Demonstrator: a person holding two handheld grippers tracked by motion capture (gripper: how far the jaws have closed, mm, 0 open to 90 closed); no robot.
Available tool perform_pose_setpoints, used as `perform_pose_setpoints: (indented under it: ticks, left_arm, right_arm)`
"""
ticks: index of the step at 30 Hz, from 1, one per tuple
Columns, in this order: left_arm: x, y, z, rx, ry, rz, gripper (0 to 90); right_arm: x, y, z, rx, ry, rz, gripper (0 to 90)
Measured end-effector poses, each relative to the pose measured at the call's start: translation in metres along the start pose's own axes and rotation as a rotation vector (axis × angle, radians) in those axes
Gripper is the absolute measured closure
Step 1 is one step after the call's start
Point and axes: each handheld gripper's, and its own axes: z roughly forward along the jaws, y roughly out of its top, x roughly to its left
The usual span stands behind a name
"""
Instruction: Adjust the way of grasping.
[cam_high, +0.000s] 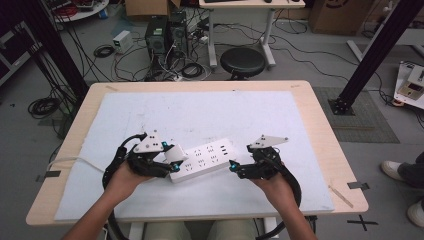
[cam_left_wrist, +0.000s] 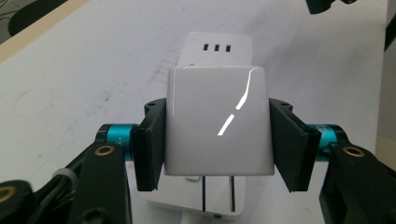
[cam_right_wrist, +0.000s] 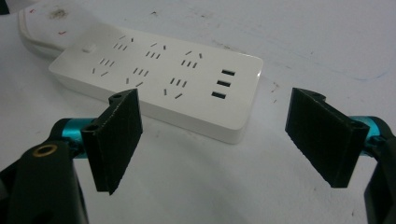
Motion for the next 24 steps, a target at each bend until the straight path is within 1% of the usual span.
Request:
perform_pose_setpoints:
  ticks: [3, 4, 5, 7, 9, 10, 13, 14, 15, 16, 20, 21, 22, 23, 24]
  left_arm:
    - [-0.007, 0.001, 0.004, -0.001, -0.014, 0.023, 42.5]
    - [-0.007, 0.001, 0.004, -0.001, -0.014, 0.023, 42.5]
    - [-0.011, 0.001, 0.007, 0.000, -0.022, 0.044, 42.5]
    - [-0.015, 0.001, 0.011, 0.008, -0.029, 0.068, 42.5]
    - [-0.018, 0.002, 0.014, 0.018, -0.034, 0.094, 42.5]
    - [-0.020, 0.002, 0.015, 0.018, -0.038, 0.100, 42.6]
    - [-0.024, 0.002, 0.019, 0.026, -0.045, 0.130, 42.5]
    - [-0.024, 0.002, 0.019, 0.026, -0.045, 0.130, 42.5]
    - [-0.028, 0.002, 0.022, 0.028, -0.051, 0.156, 42.5]
    - [-0.030, 0.002, 0.022, 0.028, -0.054, 0.162, 42.5]
    - [-0.035, 0.003, 0.026, 0.027, -0.062, 0.203, 42.5]
    - [-0.035, 0.003, 0.026, 0.027, -0.062, 0.203, 42.5]
    - [-0.035, 0.003, 0.026, 0.027, -0.062, 0.203, 42.5]
    - [-0.038, 0.003, 0.027, 0.030, -0.065, 0.219, 42.5]
    - [-0.039, 0.003, 0.028, 0.027, -0.067, 0.225, 42.5]
  right_arm:
    - [0.003, 0.000, -0.001, -0.001, 0.008, 0.003, 19.1]
    - [0.003, 0.000, -0.001, -0.001, 0.008, 0.003, 19.1]
    - [0.004, 0.000, -0.001, -0.003, 0.015, 0.004, 19.2]
    - [0.006, -0.001, -0.001, 0.008, 0.046, 0.018, 19.2]
    - [0.007, -0.001, -0.001, 0.009, 0.055, 0.024, 19.2]
    - [0.007, -0.001, -0.001, 0.007, 0.063, 0.019, 19.2]
    - [0.008, -0.001, -0.001, 0.006, 0.087, 0.029, 19.2]
    - [0.008, -0.001, -0.001, 0.006, 0.087, 0.029, 19.2]
    - [0.010, 0.000, -0.002, 0.007, 0.138, 0.055, 19.2]
    - [0.010, 0.000, -0.002, 0.006, 0.159, 0.060, 19.2]
    - [0.013, 0.000, -0.001, 0.010, 0.219, 0.090, 19.2]
    - [0.013, 0.000, -0.001, 0.010, 0.219, 0.090, 19.2]
    - [0.013, 0.000, -0.001, 0.008, 0.233, 0.096, 19.2]
    - [0.015, 0.001, 0.000, 0.006, 0.262, 0.100, 19.2]
    - [0.015, 0.001, 0.000, 0.006, 0.262, 0.100, 19.2]
